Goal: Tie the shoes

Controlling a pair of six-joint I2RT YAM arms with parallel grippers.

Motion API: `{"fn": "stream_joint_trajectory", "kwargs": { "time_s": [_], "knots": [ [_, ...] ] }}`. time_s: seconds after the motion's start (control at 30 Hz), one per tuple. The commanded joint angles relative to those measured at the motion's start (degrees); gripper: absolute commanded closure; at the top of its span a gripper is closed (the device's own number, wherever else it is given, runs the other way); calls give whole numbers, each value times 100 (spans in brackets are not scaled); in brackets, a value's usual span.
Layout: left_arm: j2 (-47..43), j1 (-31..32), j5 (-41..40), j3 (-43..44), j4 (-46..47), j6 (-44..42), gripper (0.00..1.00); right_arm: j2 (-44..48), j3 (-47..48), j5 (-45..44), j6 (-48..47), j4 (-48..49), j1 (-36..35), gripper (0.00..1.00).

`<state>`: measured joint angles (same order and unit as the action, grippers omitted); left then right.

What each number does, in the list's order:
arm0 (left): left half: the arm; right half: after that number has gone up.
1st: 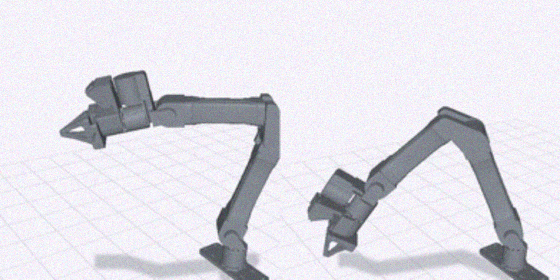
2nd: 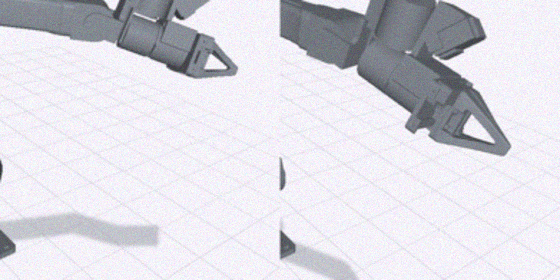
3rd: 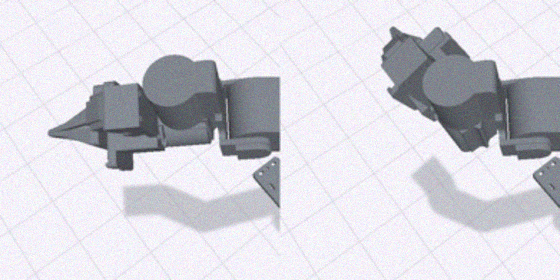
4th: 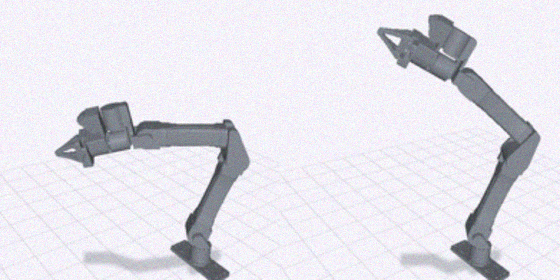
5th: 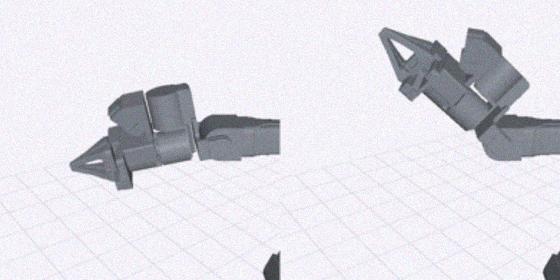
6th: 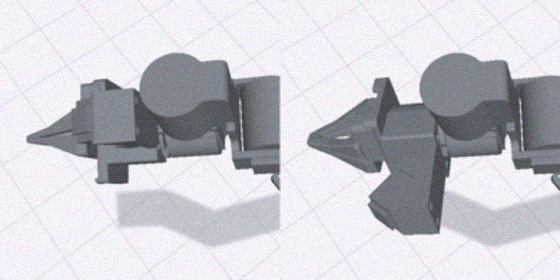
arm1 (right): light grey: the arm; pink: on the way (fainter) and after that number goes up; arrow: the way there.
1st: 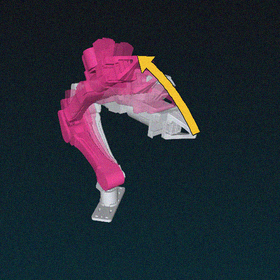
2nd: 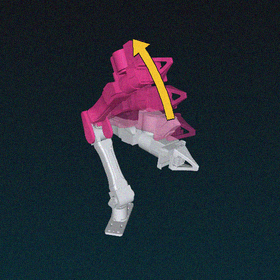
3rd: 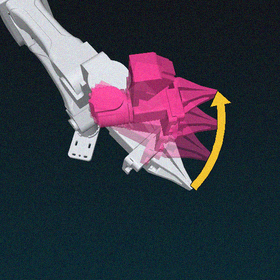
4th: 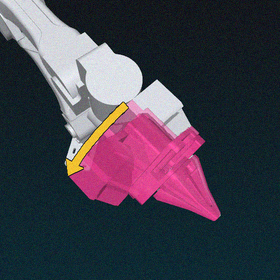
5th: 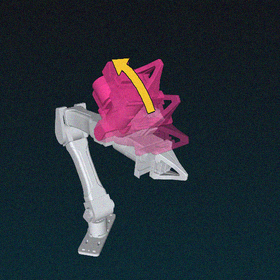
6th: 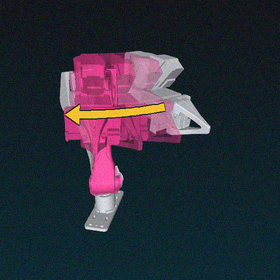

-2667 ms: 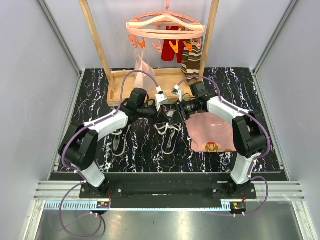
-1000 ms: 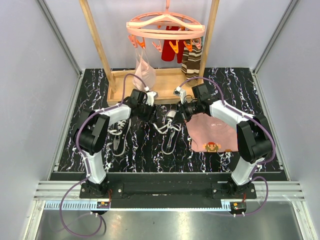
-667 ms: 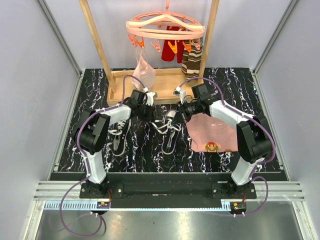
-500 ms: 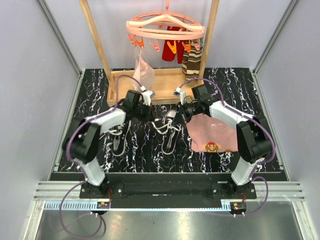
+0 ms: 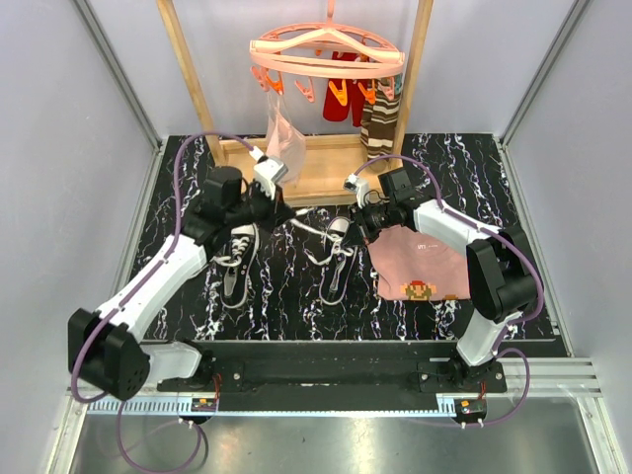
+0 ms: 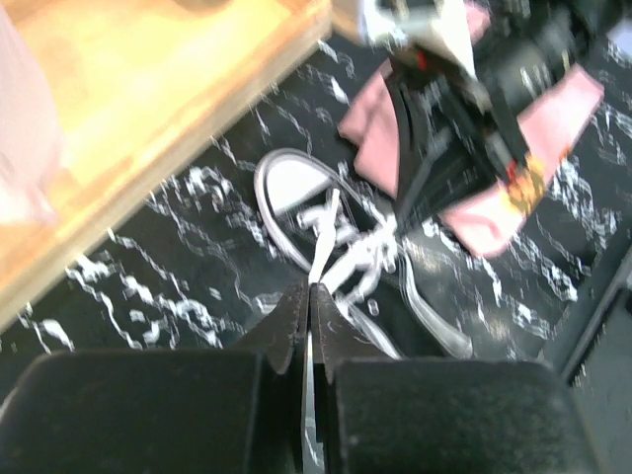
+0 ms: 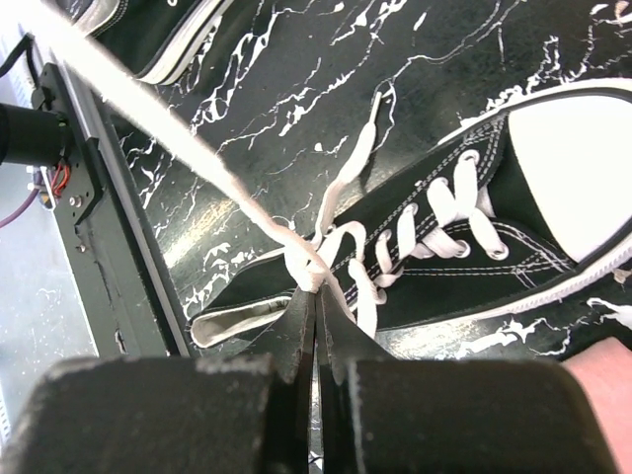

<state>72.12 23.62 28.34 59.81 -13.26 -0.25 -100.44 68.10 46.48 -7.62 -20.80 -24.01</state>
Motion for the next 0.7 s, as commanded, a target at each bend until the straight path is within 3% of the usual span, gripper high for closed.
{"fn": "stream_joint_trajectory", "kwargs": {
  "time_s": [0.0,0.5,0.67],
  "knots": [
    [-567,-24,321,-197,-633,-396,100,95,169,-139,50,181,-51,100],
    [-910,-6,-232,-628,-2101,-1073,100,95,257,-131,41,190,-51,100],
    [-1428,-68,978,-795,-1988,-1135,100,43,318,-165,32,199,-51,100]
  ]
}}
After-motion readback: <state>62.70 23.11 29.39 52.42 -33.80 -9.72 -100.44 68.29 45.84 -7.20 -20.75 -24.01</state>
